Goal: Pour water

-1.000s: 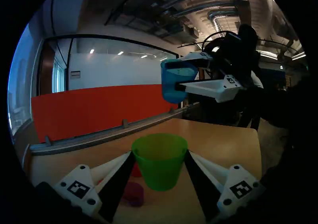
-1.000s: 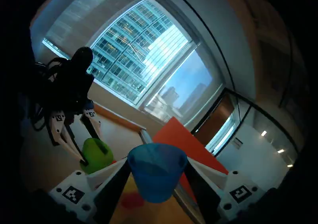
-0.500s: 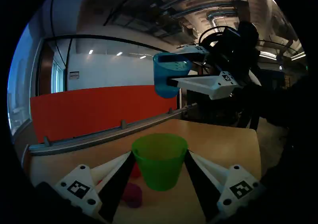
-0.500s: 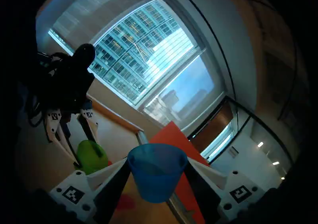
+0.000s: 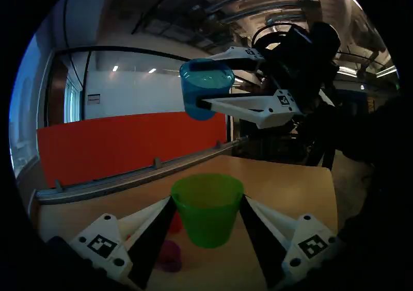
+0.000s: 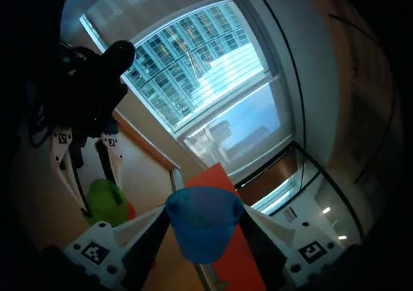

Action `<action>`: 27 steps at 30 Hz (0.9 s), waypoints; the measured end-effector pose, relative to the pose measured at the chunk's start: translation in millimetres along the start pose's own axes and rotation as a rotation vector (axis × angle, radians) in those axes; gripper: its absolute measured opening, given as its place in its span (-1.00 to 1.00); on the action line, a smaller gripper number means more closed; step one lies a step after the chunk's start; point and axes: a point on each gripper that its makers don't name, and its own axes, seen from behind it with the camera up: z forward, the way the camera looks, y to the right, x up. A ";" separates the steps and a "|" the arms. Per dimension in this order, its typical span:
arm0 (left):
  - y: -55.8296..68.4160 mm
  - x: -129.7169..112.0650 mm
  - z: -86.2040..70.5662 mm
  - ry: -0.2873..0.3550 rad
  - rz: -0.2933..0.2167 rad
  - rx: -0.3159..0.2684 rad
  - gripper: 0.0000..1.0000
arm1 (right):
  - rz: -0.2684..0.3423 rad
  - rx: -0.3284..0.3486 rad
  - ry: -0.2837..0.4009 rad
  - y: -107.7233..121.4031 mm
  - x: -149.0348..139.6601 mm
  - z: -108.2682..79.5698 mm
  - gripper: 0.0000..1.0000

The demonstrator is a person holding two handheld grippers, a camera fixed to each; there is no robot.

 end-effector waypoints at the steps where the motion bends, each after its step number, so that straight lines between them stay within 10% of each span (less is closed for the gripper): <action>1: 0.8 0.4 0.3 0.000 0.000 -0.002 0.72 | -0.009 0.000 -0.001 0.5 0.2 0.5 0.82; 27: 12.5 2.9 6.2 -0.001 0.010 -0.033 0.70 | -0.151 -0.038 -0.016 19.9 0.8 8.6 0.82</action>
